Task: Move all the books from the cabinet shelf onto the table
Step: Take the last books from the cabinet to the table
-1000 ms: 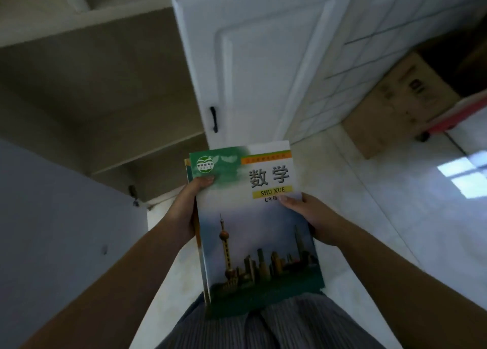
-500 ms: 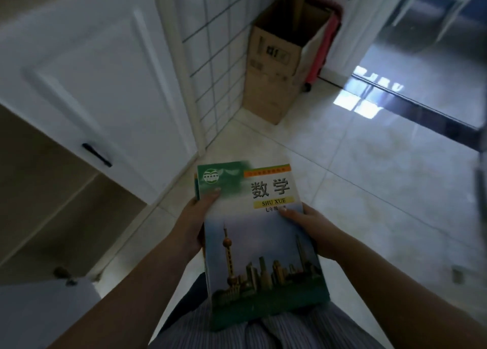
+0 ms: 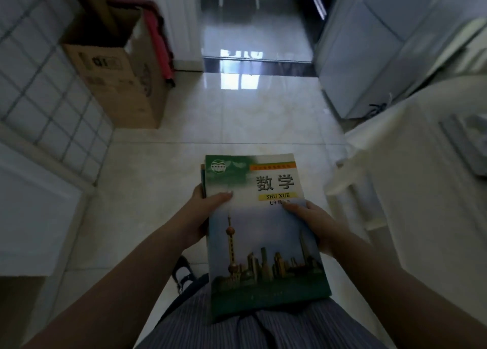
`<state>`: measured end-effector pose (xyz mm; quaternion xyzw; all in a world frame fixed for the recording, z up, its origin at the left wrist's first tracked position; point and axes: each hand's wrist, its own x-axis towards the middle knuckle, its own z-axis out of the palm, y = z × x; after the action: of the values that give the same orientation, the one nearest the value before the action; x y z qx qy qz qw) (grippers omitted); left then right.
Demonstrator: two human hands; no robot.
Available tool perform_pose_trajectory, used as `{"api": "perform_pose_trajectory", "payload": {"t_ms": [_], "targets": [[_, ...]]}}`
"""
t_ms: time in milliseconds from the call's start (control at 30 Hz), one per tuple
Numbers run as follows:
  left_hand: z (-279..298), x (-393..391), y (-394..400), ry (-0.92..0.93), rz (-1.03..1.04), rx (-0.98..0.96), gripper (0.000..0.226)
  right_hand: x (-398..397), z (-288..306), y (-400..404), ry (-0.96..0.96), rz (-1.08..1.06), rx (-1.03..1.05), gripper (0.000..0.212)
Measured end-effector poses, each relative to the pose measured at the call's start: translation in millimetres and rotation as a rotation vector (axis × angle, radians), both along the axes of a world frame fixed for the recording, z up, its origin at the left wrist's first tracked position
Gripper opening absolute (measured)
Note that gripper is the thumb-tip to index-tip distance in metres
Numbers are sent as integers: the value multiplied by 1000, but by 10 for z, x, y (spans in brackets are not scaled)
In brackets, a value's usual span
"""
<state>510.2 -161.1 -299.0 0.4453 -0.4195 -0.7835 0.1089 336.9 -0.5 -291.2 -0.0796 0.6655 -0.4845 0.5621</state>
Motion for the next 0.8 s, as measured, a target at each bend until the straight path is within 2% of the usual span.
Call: {"api": "perform_pose_trajectory", "payload": {"t_ms": [67,167,233,500,633,800], "targets": [[33,-363,294,-10,-116,-9,50,-198,38,441,-15,-95,-37,20],[59,-756,585,-24,-250,19,61,-392,66,959,-24,-231,-82,40],[79,-1006,789,-39,-369,27,58,-473,64,1274,-25,-312,-93,43],[109,-1984,1526,-48,-741,-38,32,-673,-79,2263,-14,-730,-30,26],[75,-2524,1818,-33,-926,-59,42,-818,-121,2591,-6,-903,-5,43],[86,-3222,2154,-29,-1138,-52,38,-1019,-82,2878,-4,-1108,-19,20]]}}
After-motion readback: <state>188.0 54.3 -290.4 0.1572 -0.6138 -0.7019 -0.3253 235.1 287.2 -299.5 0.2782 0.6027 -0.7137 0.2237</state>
